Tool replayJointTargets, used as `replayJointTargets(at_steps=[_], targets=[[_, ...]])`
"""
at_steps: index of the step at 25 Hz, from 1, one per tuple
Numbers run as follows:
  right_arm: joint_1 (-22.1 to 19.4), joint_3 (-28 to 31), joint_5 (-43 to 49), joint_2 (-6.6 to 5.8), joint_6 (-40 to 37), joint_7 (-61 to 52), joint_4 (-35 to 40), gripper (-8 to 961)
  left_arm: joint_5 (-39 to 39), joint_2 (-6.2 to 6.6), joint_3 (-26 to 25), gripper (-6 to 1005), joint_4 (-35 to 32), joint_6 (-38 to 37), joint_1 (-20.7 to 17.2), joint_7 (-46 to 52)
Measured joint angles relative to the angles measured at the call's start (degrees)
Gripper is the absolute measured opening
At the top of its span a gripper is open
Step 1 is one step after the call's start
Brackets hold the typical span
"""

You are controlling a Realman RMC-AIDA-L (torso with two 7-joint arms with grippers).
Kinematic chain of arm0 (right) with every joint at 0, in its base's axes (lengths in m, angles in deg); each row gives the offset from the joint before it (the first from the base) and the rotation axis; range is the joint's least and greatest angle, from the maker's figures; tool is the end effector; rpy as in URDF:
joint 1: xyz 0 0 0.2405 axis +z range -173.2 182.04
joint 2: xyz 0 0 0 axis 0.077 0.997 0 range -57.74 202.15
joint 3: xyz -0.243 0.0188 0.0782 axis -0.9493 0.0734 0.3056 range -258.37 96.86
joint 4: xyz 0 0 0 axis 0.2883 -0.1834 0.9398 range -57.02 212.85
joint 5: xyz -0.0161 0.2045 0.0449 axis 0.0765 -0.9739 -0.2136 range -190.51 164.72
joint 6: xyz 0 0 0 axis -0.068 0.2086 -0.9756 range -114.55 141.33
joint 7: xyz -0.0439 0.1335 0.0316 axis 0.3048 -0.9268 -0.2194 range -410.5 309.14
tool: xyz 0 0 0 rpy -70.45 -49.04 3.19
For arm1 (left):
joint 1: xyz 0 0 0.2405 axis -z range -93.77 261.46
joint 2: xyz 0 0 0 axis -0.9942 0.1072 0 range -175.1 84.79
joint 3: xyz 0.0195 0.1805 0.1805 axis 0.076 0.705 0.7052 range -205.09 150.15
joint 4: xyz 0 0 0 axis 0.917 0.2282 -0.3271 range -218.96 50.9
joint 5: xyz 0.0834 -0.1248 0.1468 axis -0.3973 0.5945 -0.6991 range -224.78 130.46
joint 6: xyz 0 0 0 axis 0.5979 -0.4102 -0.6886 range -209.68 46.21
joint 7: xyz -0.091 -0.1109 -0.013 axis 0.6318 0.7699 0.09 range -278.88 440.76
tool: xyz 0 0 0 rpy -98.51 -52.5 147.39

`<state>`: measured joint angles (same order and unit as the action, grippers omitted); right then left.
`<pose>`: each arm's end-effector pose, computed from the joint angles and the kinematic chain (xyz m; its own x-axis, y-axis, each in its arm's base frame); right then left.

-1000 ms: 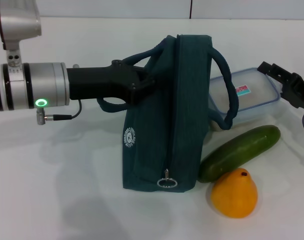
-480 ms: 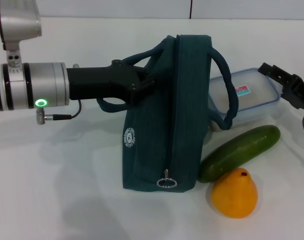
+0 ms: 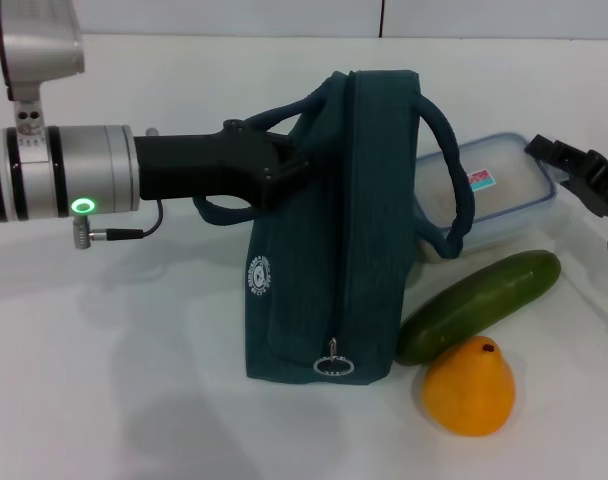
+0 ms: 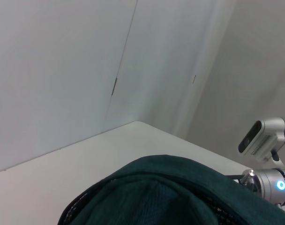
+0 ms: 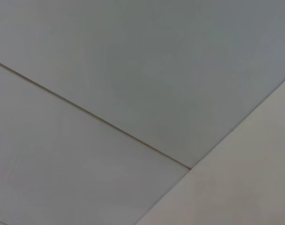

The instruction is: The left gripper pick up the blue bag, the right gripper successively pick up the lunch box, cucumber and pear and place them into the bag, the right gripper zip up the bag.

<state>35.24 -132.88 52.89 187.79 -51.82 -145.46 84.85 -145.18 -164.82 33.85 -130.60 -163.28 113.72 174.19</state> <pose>0.3135 0.3514 -0.0204 -0.0834 -0.5594 -0.8247 -0.9535 -0.1958 0.2292 -0.2010 0.3496 -0.0152 0.7598 0.3657 0.5375 0.4653 -0.8833 -0.0568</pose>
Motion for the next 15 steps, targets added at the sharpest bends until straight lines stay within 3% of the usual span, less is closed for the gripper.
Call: replayJointTargets(at_steps=[15], targets=[[0.00, -0.18, -1.80, 0.27, -0.43, 3.67, 0.35, 152, 0.14, -0.18, 0.03, 40, 0.18, 0.25, 0.09, -0.68]])
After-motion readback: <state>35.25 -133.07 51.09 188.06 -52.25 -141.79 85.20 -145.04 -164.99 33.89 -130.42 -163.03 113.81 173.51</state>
